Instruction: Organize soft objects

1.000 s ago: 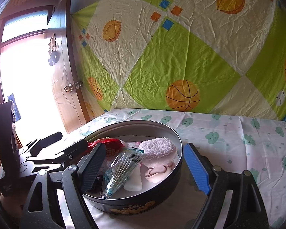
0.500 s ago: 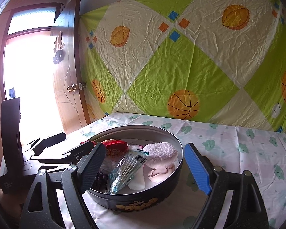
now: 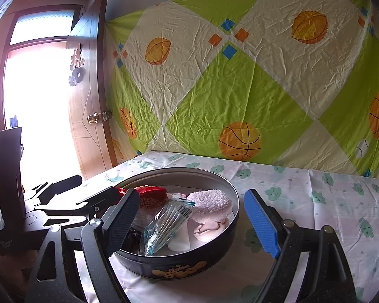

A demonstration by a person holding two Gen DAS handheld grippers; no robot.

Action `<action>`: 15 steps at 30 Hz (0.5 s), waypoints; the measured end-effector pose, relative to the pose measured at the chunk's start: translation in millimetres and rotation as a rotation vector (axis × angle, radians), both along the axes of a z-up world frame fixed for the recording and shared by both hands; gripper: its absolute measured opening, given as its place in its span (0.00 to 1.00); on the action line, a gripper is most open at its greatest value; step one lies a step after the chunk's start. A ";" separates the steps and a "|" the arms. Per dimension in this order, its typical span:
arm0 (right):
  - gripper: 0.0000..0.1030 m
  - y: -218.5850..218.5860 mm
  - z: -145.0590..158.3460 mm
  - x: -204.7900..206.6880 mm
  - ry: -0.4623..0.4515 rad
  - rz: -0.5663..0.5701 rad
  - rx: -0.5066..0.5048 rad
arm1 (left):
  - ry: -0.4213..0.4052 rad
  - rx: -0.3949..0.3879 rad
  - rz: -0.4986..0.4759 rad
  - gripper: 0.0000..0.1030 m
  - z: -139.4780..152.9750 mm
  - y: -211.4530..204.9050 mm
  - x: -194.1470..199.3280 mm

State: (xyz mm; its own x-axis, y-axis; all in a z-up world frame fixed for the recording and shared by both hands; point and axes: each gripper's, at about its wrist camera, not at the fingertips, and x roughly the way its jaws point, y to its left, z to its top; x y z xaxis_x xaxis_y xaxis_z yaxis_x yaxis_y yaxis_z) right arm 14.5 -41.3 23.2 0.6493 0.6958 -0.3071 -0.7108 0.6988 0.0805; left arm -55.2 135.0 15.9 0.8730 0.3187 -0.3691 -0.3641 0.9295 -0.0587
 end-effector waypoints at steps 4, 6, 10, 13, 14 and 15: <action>0.84 -0.4 0.5 0.3 0.002 0.002 0.000 | 0.015 -0.003 0.008 0.99 -1.6 2.0 1.8; 0.84 -0.5 0.4 0.5 0.000 0.001 0.002 | 0.017 -0.008 0.010 0.99 -2.2 3.1 2.0; 0.84 -0.9 0.9 0.6 -0.003 -0.001 0.003 | 0.024 -0.013 0.013 0.99 -2.8 4.2 3.0; 0.84 -0.5 0.6 1.1 0.001 -0.001 0.002 | 0.023 -0.018 0.015 0.99 -2.9 5.1 2.4; 0.84 -0.1 0.2 1.5 0.004 0.001 0.001 | 0.022 -0.018 0.017 0.99 -3.0 5.6 2.1; 0.84 0.3 -0.3 1.8 0.005 0.001 0.000 | 0.023 -0.020 0.018 0.99 -3.3 6.0 1.9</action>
